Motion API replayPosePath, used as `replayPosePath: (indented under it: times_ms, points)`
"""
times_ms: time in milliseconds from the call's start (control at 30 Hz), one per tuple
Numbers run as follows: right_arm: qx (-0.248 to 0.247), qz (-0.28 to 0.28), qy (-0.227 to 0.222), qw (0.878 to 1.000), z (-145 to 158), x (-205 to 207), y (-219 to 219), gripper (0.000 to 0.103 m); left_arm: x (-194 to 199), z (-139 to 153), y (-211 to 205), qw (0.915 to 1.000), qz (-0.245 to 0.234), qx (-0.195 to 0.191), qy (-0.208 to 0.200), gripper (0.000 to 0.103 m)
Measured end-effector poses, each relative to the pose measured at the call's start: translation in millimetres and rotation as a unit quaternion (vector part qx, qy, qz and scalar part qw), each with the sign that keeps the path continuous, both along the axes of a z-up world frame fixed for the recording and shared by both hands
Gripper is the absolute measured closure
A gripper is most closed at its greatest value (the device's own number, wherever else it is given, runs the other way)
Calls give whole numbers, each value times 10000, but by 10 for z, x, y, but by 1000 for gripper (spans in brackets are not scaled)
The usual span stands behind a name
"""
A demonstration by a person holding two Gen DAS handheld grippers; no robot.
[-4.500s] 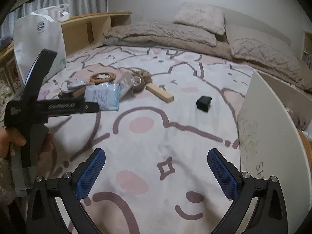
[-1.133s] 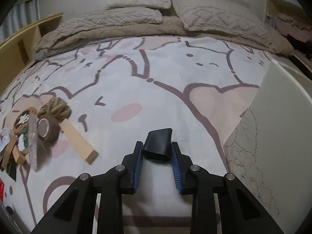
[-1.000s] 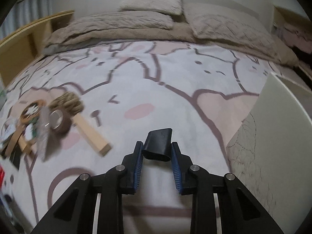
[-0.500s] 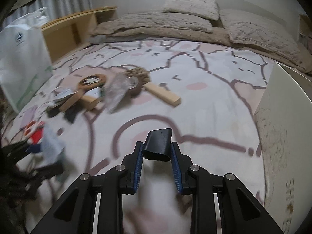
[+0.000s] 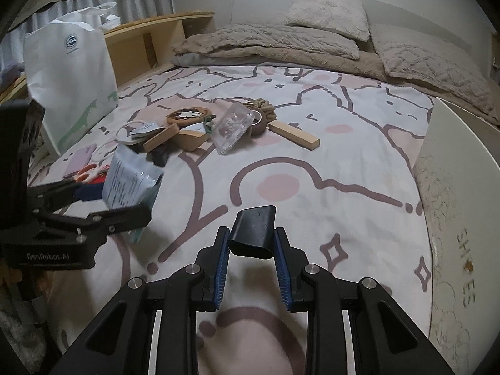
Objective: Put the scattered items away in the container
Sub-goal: 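Close right tool on the small black block, then carry packet in left tool and black block in right tool over the white box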
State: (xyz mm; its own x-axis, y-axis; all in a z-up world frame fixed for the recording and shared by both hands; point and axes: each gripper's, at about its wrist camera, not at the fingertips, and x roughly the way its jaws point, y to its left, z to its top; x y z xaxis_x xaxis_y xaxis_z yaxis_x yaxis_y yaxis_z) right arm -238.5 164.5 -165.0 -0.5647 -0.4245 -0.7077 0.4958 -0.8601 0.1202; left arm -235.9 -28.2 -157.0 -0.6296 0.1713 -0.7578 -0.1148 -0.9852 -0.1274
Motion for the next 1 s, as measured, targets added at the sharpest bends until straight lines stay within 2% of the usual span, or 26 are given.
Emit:
replayPosePath:
  times_ms: [400, 1000]
  points:
    - [-80, -20, 287, 9996, 219, 359, 174, 74, 254, 226, 356, 9994, -159, -18, 310, 25]
    - [-336, -236, 617, 9973, 568, 886, 632, 74, 730, 420, 626, 9985, -69, 264, 465, 25]
